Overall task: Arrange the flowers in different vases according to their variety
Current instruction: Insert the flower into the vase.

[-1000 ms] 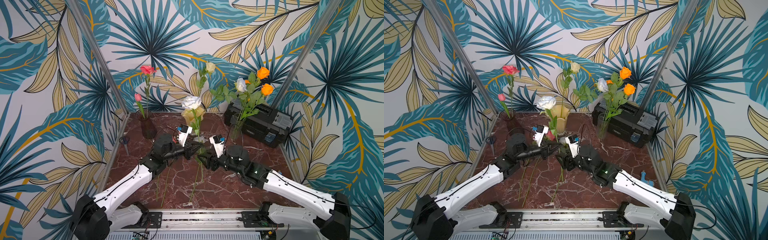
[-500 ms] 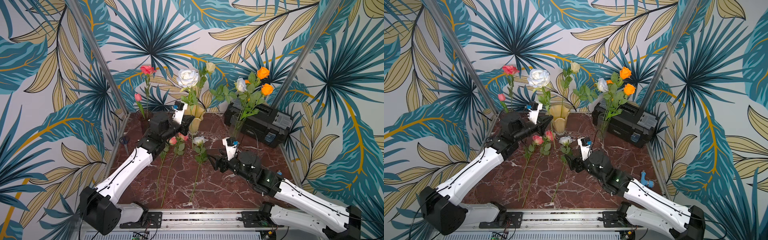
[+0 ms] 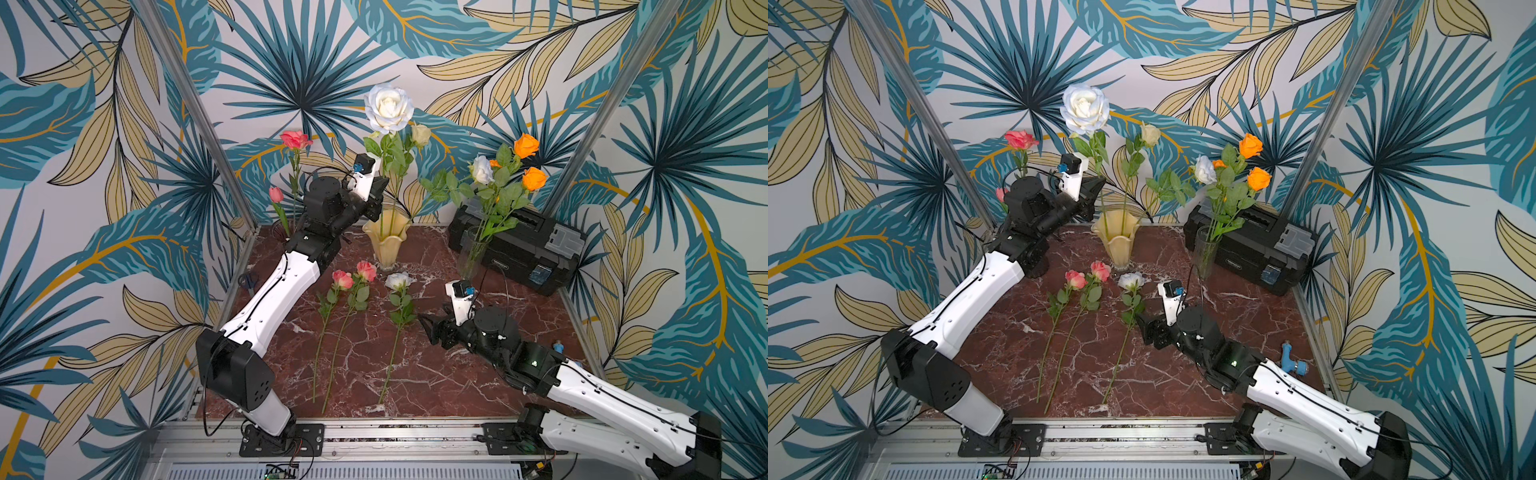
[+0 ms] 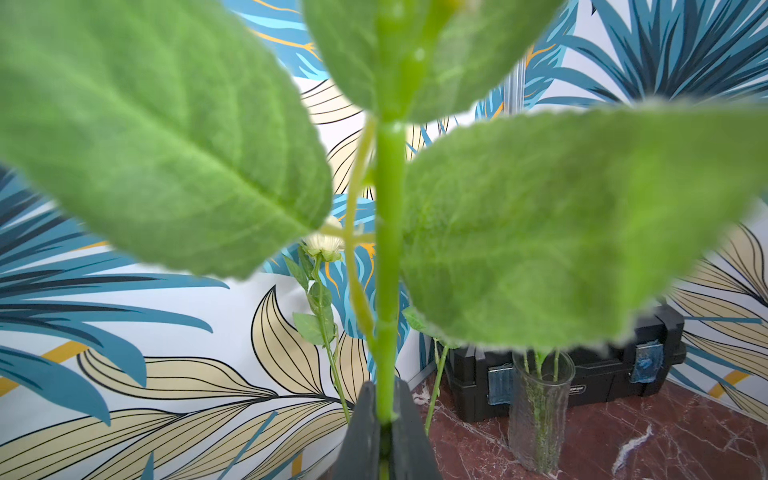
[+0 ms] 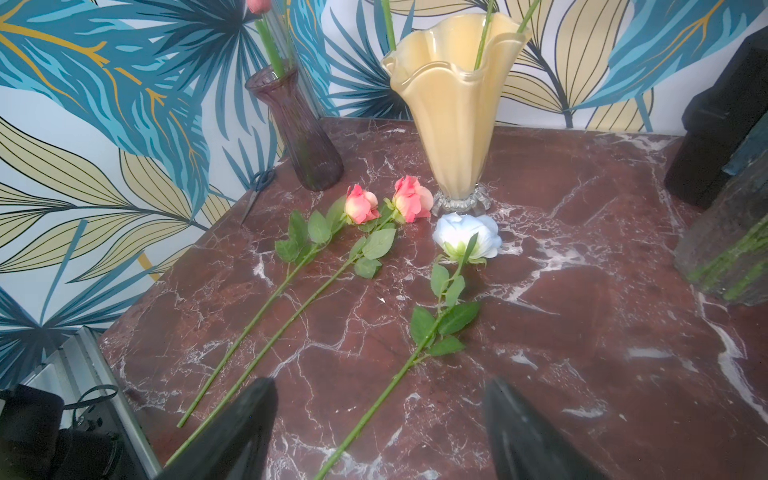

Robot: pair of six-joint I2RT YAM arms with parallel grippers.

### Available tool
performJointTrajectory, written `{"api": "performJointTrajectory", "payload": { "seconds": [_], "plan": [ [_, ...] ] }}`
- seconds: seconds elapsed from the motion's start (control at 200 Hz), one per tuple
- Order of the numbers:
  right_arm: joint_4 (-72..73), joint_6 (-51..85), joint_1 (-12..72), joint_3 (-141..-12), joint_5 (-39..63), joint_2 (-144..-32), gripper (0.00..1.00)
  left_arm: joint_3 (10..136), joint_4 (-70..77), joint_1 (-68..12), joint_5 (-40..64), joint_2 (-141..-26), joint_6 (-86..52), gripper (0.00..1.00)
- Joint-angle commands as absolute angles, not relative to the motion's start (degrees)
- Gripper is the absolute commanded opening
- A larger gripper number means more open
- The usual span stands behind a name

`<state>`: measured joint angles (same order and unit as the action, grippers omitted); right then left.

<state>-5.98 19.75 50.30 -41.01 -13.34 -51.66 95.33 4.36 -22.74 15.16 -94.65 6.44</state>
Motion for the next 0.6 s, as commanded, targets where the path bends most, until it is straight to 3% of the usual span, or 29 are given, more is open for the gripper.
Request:
{"api": "performJointTrajectory", "payload": {
  "seconds": [0.0, 0.416, 0.476, 0.596],
  "plan": [
    [-6.6, 20.2, 50.5, -39.3, -14.4, -51.2, 0.82, 98.3, 8.6, -22.3, 14.2, -97.5, 8.0, 0.0],
    [-7.7, 21.0, 50.4, -39.4, -14.8, -50.9, 0.82, 88.2, 18.8, -22.3, 11.2, -101.1, 5.1, 0.0],
    [-7.8, 21.0, 50.5, -39.4, -14.7, -50.9, 0.82, 87.0, 18.9, -22.3, 10.6, -100.9, 5.2, 0.1],
    [-8.0, 21.1, 50.5, -39.4, -14.7, -51.0, 0.82, 84.8, 18.9, -22.3, 9.9, -100.2, 5.2, 0.5]
  ]
}}
